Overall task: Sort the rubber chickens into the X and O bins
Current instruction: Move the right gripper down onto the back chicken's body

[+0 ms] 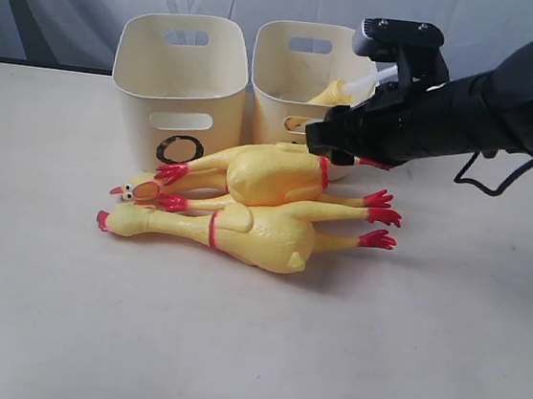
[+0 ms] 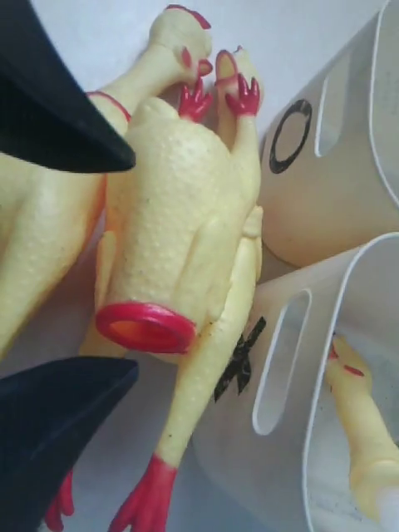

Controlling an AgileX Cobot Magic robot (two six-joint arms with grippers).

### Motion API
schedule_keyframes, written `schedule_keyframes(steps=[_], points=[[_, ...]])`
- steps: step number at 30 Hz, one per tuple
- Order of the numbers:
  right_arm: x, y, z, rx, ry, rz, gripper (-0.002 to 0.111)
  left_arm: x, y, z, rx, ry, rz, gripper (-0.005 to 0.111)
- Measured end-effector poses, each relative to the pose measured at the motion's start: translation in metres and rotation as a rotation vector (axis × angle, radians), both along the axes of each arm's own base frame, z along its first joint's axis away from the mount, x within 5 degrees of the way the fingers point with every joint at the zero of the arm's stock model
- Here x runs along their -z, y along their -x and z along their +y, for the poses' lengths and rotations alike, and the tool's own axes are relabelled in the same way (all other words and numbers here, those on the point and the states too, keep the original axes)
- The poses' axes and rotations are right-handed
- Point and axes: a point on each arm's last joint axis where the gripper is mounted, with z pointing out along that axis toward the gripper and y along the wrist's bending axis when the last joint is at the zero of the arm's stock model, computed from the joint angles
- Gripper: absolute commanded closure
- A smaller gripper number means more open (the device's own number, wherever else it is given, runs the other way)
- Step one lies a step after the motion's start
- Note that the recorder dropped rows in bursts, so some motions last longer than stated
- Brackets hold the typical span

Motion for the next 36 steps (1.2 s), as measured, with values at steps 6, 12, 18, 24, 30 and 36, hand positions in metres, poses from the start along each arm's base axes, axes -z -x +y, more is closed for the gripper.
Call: schedule_keyframes(steps=[6,12,18,24,30,36], points=[[0.032,-0.012,0.003,0.072,-0.011,0.074,0.047,0.0,0.0,0.001,-0.008,-0.099,0.002,0.106],[0.051,-0.019,0.007,0.113,-0.041,0.145,0.047,0.0,0.0,0.001,-0.01,-0.119,-0.001,0.106],[0.042,-0.026,0.012,0.116,-0.082,0.136,0.047,-0.001,0.0,0.001,-0.01,-0.119,-0.003,0.106],[0.042,-0.032,0.016,0.135,-0.125,0.158,0.047,-0.001,0.0,0.001,-0.01,-0.119,-0.003,0.106],[0.05,-0.035,0.019,0.161,-0.165,0.193,0.047,-0.001,0.0,0.001,-0.01,-0.119,-0.003,0.106],[0.054,-0.036,0.022,0.162,-0.2,0.213,0.052,-0.001,0.0,0.001,-0.01,-0.119,-0.003,0.106]])
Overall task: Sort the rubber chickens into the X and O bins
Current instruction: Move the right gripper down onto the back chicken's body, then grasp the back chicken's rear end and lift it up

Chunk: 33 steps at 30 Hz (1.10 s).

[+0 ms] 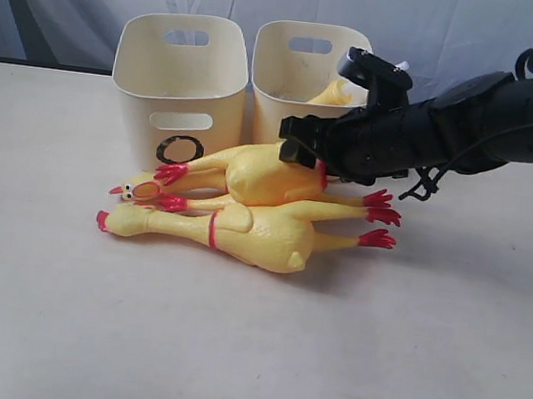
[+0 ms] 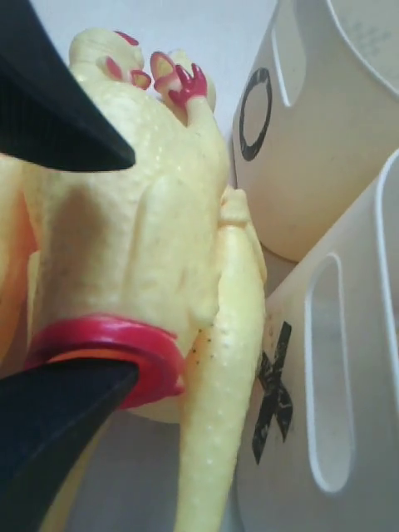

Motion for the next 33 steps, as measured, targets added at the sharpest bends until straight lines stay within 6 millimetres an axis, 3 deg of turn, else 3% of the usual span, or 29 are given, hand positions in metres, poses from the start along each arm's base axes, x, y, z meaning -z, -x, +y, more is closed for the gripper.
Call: schedule_keyframes(steps=[7,14,26,33], points=[[-0.001,0.001,0.002,0.001,-0.032,0.011,0.088,0.0,0.0,0.0,0.0,0.0,0.0,0.106],[-0.001,0.002,0.003,-0.016,-0.046,0.025,0.109,0.0,0.0,0.0,0.0,0.0,0.0,0.106],[-0.002,0.01,0.01,-0.097,-0.093,0.08,0.109,0.0,0.0,0.0,0.0,0.0,0.0,0.106],[-0.018,0.019,0.013,-0.169,-0.142,0.087,0.109,0.0,0.0,0.0,0.0,0.0,0.0,0.106]])
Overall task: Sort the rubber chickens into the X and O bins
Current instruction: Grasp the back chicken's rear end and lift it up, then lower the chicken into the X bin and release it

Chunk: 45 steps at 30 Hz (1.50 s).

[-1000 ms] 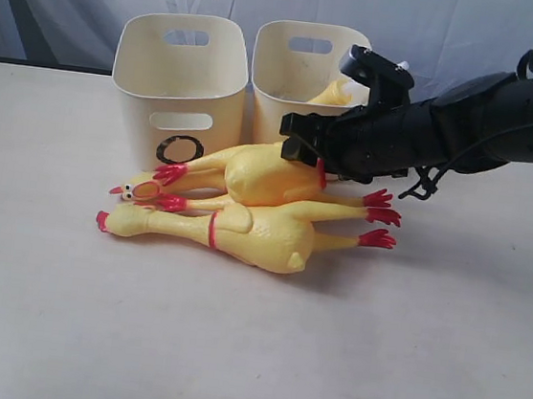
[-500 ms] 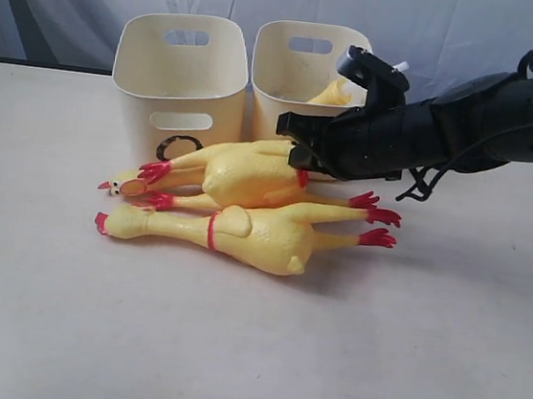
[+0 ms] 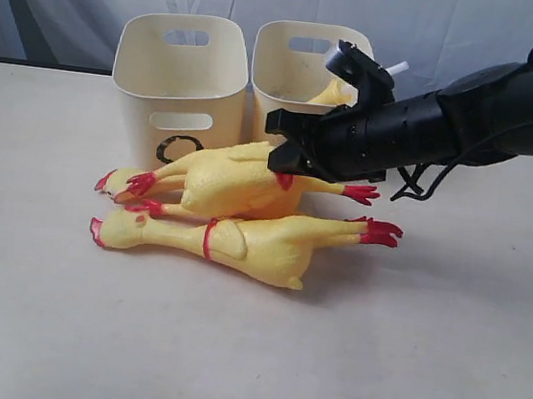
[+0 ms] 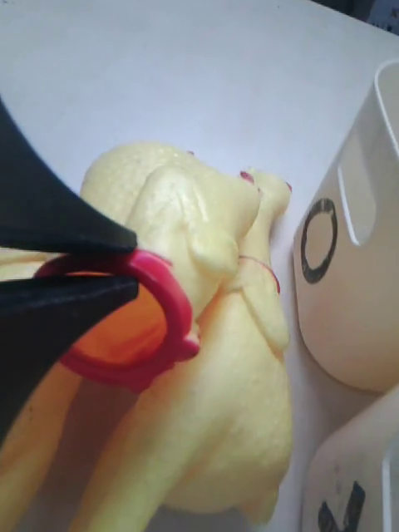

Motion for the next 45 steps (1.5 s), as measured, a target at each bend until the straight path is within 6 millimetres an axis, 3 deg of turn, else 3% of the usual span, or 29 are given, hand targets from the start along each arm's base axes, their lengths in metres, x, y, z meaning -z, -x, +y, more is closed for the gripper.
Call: schedule_keyframes(steps=[17,35,45], points=[[-0.068,0.027,-0.003,-0.094,-0.103,-0.121,0.109,0.0,0.0,0.0,0.0,0.0,0.0,0.106],[-0.104,0.043,-0.009,-0.109,-0.14,-0.209,0.109,0.0,0.0,0.0,0.0,0.0,0.0,0.106],[-0.135,0.048,-0.015,-0.065,-0.18,-0.3,0.109,0.0,0.0,0.0,0.0,0.0,0.0,0.106]])
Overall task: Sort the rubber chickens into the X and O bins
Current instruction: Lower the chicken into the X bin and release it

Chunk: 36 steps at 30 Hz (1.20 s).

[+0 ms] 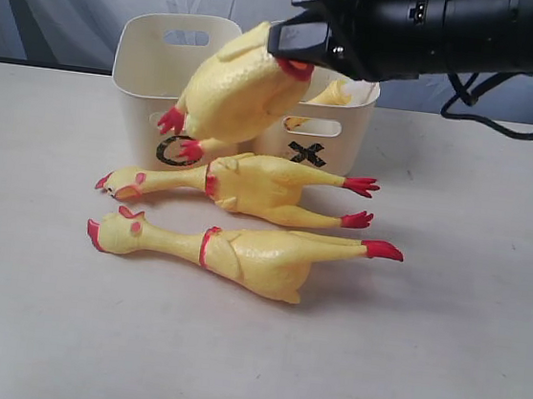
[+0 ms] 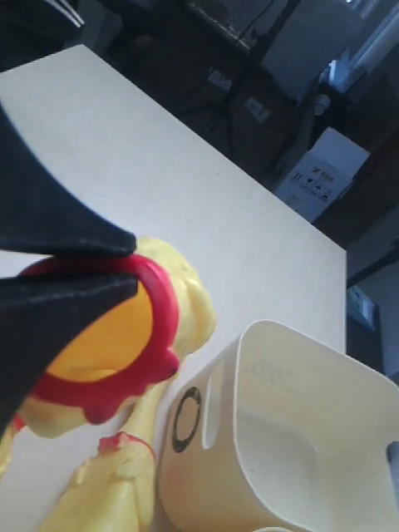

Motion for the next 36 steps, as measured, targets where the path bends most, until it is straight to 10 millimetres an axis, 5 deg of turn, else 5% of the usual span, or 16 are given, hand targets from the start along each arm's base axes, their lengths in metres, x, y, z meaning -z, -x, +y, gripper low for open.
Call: schedule_keyframes(steps=[10,19,36], points=[[-0.029,-0.006,-0.015,0.201,-0.02,-0.143,0.109,0.0,0.0,0.0,0.0,-0.003,0.0,0.106],[-0.033,-0.022,-0.031,0.429,0.038,-0.26,0.109,0.0,0.0,0.0,0.0,-0.003,0.0,0.106],[0.034,-0.121,-0.003,0.553,0.163,-0.217,0.109,0.0,0.0,0.0,0.0,-0.003,0.0,0.106]])
